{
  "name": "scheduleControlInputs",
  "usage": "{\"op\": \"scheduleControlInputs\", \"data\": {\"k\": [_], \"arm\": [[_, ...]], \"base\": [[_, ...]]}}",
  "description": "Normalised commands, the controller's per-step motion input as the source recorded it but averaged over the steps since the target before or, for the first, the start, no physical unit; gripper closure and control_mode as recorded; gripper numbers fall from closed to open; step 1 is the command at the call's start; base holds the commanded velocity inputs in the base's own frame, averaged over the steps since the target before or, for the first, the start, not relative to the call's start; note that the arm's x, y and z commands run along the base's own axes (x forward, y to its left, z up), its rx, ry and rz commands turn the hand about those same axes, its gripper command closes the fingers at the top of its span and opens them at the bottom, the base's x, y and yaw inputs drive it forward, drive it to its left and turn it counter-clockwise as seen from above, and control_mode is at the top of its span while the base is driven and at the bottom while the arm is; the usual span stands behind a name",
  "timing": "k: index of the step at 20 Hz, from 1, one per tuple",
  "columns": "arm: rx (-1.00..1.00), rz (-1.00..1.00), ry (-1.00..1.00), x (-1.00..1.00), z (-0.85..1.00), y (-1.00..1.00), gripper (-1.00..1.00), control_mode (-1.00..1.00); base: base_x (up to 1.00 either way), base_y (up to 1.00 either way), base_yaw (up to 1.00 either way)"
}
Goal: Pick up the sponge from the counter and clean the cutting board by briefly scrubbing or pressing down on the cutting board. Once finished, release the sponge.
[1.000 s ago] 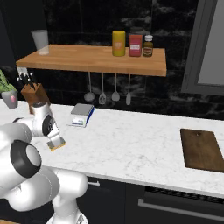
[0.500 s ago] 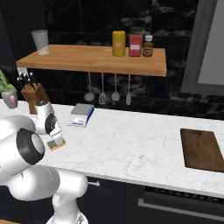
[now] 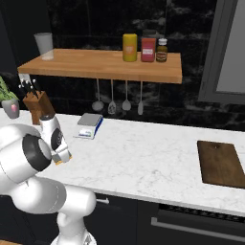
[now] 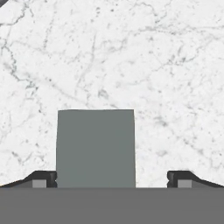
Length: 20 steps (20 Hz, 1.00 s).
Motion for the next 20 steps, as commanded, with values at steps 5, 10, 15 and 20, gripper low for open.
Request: {"op": "scheduleControlInputs", "data": {"k": [5,10,15,20], "arm": [[0.00,0.00,0.00,0.00,-0.02,0.00,-1.00,-1.00],[0.00,0.00,0.00,0.02,0.00,0.01,-1.00,-1.00],[0.00,0.00,0.00,0.03,0.00,0.01,-1.00,-1.00],[0.00,0.00,0.00,0.01,-0.03,0.00,-1.00,-1.00]], "base": [[0.00,0.00,0.00],[0.00,0.00,0.00],[0.00,0.00,0.00],[0.00,0.00,0.00]]}}
